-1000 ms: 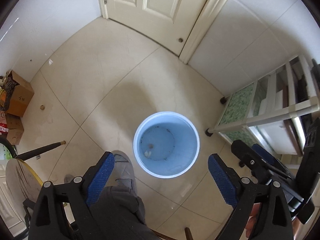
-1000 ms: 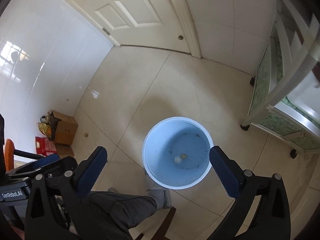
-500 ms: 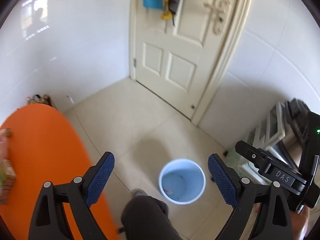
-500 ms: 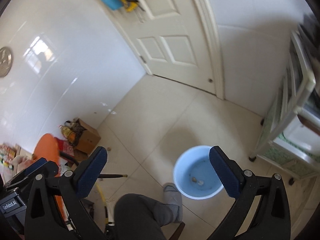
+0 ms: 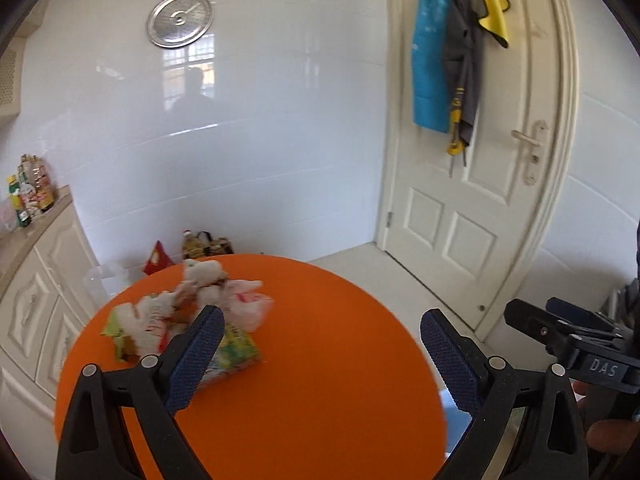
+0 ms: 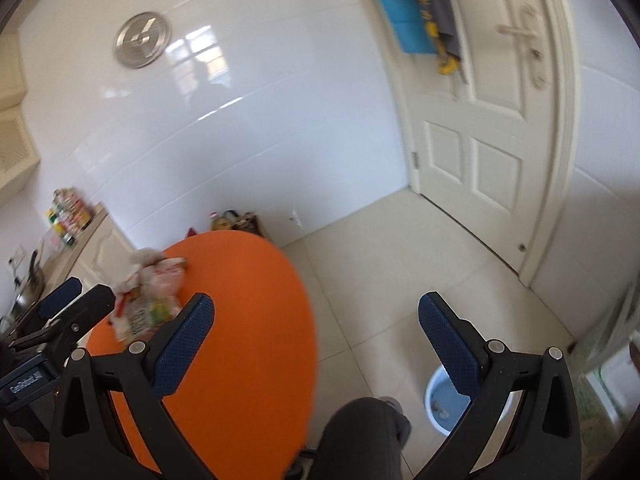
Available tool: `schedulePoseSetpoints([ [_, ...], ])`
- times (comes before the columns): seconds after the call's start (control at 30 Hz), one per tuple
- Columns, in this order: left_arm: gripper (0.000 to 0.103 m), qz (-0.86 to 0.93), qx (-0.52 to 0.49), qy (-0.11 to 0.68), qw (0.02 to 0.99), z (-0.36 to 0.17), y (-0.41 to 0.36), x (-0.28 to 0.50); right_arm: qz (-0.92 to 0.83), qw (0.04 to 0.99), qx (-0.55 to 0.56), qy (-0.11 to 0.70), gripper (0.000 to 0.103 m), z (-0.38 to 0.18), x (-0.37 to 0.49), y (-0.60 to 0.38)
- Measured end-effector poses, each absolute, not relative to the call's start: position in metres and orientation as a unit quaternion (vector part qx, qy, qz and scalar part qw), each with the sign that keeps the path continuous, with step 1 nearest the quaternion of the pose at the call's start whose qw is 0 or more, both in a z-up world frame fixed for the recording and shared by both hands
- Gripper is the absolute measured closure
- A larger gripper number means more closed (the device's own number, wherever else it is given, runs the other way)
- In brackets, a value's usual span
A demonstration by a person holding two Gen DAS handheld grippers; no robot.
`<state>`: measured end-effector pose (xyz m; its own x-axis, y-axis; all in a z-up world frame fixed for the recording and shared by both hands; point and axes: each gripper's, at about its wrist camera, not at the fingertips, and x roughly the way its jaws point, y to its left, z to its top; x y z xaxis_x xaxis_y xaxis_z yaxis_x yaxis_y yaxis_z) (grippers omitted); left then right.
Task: Collect trash
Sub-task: 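Return both open tools to the trash pile on the table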
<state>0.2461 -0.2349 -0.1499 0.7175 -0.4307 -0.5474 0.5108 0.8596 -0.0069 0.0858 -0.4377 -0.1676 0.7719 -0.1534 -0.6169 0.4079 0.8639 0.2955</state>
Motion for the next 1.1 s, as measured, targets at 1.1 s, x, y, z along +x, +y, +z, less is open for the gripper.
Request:
schedulePoseSetpoints([
  [1.1,0.001,-0.017,-0.012,0.361,0.932,-0.123,-0.012,0.118,0.141,0.868,-0.040,0.474,0.000,-0.303,0.300,-0.273],
])
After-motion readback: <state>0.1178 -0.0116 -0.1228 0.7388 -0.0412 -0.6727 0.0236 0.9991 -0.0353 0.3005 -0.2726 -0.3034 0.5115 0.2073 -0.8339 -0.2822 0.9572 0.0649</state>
